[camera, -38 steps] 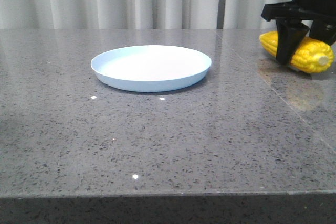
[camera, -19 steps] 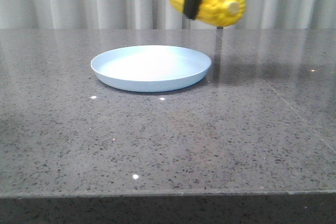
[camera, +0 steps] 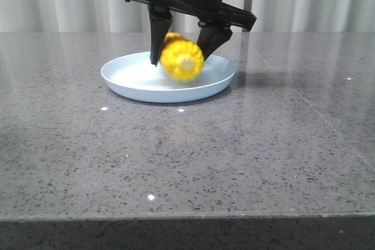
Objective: Place corn on plate with both arms
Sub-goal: 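Carry the corn cob with the right gripper over the plate, lower it, then open the right gripper and lift it off the corn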
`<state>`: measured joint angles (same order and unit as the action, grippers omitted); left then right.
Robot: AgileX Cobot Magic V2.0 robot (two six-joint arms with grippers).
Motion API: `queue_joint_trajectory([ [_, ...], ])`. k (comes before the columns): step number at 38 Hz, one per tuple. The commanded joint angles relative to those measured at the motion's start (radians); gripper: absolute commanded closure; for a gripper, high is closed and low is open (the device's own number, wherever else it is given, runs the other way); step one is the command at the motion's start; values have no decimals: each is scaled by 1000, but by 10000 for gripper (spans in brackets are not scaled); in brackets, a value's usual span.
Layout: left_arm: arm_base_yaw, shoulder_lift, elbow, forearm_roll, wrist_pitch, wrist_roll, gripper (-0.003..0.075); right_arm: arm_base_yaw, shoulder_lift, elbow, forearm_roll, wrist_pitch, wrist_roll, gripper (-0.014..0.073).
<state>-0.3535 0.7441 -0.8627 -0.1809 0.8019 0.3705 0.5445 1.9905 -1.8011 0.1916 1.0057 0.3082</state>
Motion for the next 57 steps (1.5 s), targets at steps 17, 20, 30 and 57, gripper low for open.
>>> queue_joint_trajectory([
  [17, -6, 2, -26, -13, -75, -7, 352, 4, -313, 21, -131, 30, -192, 31],
  [20, -6, 2, -26, -13, -75, -7, 352, 4, -388, 74, -211, 61, -192, 31],
  [30, -6, 2, -26, -13, -75, -7, 352, 4, -663, 314, -321, 105, -191, 31],
  [57, -6, 2, -26, -13, -75, -7, 352, 4, -1332, 875, -324, -88, -144, 31],
])
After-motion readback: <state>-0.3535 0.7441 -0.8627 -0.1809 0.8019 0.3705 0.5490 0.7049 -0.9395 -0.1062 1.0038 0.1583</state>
